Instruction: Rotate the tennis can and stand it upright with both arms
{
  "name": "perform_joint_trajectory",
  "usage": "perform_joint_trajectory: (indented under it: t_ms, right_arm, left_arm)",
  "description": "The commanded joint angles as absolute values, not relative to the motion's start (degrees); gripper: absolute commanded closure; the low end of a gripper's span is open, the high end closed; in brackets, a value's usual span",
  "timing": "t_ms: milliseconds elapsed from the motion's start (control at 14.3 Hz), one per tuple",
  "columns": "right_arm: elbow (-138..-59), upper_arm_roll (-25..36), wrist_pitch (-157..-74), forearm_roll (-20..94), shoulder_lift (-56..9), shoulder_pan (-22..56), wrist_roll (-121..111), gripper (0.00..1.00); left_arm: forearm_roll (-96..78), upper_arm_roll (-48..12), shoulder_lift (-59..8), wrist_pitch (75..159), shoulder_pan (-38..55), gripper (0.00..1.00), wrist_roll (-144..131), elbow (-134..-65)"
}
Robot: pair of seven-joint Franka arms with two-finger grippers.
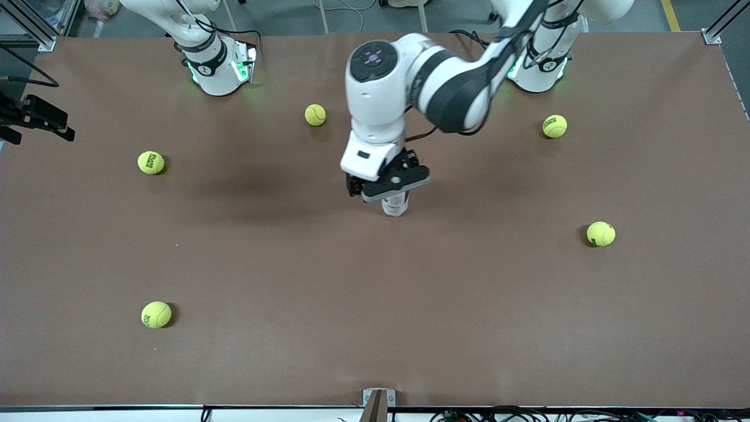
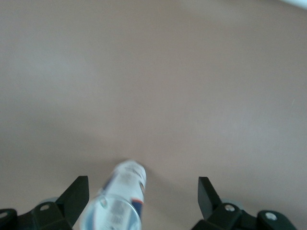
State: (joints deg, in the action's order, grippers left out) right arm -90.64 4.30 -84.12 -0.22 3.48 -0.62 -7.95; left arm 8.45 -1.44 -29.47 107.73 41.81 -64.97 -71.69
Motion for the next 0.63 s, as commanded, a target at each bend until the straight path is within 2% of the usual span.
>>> perform_joint_trajectory:
  t_ms: [0, 210, 560]
  right_arm:
    - [-92.29, 4.22, -84.38, -0.18, 5.19, -0.79, -8.44, 0.0]
    - [-92.29, 4.22, -84.46, -0.18, 5.19, -0.79, -8.44, 0.0]
    - [-92.29, 4.13, -84.38, -0.18, 5.19, -0.7, -8.53, 0.0]
  left_arm:
    - [7.38, -1.5, -25.5, 104.78, 35.27, 0.0, -57.6, -73.21]
    - [7.38, -1.58, -23.21, 98.81, 28.06, 0.0, -47.76, -73.3]
    - [4.67, -1.93, -17.42, 95.19, 16.11, 0.0, -31.51, -74.18]
